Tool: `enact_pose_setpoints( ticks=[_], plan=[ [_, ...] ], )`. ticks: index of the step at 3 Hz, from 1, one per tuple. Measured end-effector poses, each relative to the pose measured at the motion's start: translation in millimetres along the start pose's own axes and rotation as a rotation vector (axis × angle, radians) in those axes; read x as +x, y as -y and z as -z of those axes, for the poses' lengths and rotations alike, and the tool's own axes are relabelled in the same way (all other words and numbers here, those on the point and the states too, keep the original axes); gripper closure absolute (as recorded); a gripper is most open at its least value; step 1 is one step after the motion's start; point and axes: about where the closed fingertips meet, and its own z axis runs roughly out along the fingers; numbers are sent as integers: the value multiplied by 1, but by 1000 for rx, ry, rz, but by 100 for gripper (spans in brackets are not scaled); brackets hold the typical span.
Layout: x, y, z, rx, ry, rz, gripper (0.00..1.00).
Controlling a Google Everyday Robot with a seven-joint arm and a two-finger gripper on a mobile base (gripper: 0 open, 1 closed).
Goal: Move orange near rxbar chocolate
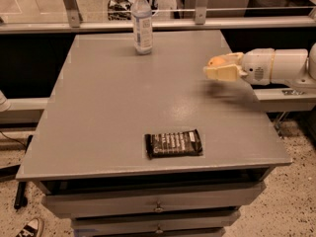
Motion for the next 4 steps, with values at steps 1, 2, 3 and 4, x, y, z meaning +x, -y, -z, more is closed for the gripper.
enact_pose_setpoints(
  ticks=[1, 2, 3, 4],
  plan=[
    [-2, -63, 3, -152, 64, -35, 100],
    [-4, -123, -9, -294, 122, -49, 100],
    [0, -174, -18, -402, 132, -23, 100],
    [13, -194, -14, -440, 102, 16, 100]
  ],
)
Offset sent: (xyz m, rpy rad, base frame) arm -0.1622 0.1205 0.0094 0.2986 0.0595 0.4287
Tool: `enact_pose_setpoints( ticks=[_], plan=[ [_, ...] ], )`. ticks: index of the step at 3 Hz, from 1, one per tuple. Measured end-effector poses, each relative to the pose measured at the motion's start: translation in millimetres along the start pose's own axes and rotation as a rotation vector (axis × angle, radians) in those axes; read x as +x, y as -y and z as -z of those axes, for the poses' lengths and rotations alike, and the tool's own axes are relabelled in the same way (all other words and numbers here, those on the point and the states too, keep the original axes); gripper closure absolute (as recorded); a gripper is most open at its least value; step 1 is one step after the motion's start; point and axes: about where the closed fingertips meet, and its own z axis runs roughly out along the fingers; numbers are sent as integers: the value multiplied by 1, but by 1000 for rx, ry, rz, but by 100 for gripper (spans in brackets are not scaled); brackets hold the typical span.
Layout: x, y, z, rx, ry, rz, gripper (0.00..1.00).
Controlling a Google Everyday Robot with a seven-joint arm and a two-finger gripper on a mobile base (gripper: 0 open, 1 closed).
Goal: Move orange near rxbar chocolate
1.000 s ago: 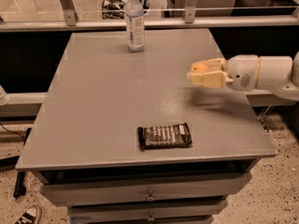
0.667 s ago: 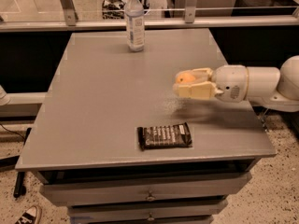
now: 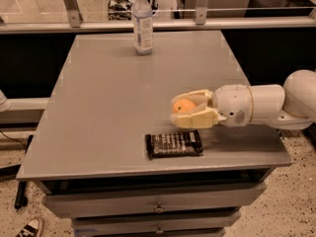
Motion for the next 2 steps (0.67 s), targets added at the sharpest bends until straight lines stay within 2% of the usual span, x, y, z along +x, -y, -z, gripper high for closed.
enact_pose_setpoints(
  ticks=[2],
  plan=[
    [28, -10, 26, 6, -83, 68, 100]
  ],
)
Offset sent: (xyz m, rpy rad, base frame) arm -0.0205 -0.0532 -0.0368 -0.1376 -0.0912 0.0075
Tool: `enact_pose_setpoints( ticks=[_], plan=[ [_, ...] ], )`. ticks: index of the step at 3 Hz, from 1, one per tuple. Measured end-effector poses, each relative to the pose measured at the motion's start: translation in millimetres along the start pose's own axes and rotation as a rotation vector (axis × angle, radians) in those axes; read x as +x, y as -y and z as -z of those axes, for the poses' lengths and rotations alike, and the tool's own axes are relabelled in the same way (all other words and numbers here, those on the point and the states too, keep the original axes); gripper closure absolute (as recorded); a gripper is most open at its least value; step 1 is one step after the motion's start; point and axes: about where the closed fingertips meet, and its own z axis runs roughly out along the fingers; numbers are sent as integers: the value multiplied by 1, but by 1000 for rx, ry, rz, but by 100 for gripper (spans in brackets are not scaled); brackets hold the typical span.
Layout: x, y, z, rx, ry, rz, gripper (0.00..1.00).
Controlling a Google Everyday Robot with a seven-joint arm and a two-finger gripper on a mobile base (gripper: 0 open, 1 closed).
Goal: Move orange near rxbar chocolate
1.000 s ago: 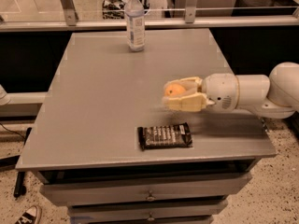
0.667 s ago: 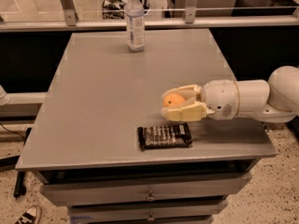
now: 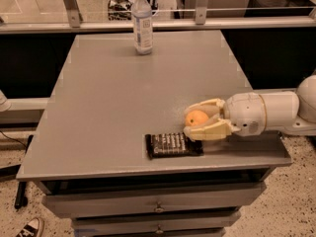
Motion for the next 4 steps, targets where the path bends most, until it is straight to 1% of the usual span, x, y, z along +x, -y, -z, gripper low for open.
enact_pose_setpoints(
  ticks=[1, 2, 4],
  plan=[
    [13, -4, 10, -3, -27, 17, 100],
    [19, -7, 15, -19, -49, 32, 82],
    [26, -11, 26, -37, -81, 50, 35]
  ],
)
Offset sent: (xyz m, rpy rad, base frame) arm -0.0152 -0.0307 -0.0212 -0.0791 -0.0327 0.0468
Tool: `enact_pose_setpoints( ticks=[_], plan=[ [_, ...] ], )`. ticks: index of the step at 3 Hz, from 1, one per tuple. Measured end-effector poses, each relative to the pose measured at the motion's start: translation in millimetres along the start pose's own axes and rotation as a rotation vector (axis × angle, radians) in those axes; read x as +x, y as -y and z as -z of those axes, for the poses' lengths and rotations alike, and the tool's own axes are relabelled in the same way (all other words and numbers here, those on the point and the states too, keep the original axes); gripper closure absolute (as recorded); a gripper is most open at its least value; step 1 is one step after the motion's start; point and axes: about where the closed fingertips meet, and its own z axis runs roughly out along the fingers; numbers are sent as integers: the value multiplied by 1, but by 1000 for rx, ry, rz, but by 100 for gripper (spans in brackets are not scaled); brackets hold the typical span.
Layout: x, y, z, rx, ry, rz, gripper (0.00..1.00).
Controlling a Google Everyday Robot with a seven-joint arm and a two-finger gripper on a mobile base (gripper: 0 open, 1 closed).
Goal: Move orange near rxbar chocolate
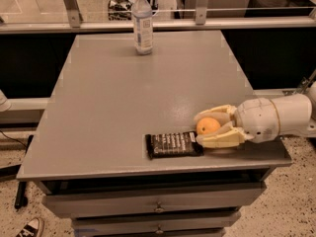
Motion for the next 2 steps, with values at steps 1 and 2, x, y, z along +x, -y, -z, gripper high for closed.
enact_pose_setpoints(
  ticks=[1, 2],
  plan=[
    [1, -3, 0, -10, -1, -2, 11],
    [2, -5, -1, -18, 1, -7, 0]
  ],
)
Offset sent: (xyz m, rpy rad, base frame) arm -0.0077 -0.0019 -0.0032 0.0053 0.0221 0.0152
